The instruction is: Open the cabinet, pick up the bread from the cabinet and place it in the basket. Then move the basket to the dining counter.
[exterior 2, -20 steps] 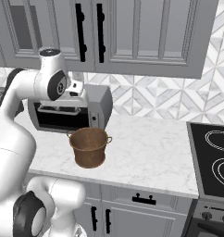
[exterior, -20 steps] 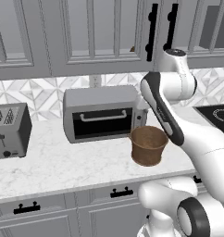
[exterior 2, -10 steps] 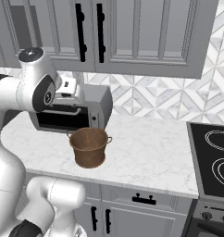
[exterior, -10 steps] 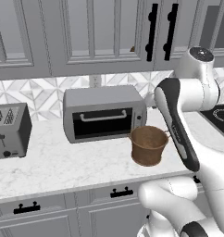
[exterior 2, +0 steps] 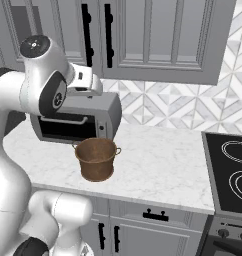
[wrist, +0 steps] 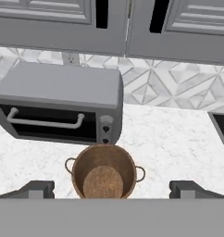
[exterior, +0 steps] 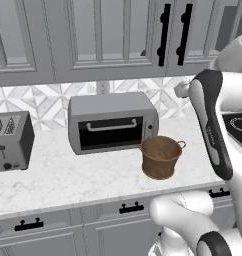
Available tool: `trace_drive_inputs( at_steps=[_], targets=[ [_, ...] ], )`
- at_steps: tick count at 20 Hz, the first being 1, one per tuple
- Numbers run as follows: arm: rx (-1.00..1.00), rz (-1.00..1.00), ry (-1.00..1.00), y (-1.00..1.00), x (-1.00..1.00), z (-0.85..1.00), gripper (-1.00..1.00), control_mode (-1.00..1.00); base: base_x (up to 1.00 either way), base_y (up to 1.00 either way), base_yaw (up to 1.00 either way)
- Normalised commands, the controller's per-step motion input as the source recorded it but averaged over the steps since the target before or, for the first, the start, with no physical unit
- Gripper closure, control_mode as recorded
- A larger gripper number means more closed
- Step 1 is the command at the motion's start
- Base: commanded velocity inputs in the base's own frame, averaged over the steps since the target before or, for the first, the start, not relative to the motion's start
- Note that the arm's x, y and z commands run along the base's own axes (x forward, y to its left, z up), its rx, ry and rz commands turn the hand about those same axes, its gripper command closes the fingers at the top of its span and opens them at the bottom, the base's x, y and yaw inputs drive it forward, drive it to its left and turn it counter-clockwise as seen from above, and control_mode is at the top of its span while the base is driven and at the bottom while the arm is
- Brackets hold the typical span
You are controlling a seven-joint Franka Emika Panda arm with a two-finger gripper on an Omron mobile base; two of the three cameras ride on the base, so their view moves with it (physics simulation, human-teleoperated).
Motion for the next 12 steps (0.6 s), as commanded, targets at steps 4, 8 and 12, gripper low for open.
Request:
trace_drive_inputs(
  at_steps=[4,8,12],
  targets=[
    [0.0,-0.03,-0.02,-0.28,0.02,0.57,-1.0,-1.0,0.0,0.0,0.0],
    [0.0,-0.01,-0.05,-0.28,0.17,0.51,-1.0,-1.0,0.0,0.0,0.0],
    [0.0,0.0,-0.2,-0.21,0.16,0.41,-1.0,-1.0,0.0,0.0,0.0]
  ],
)
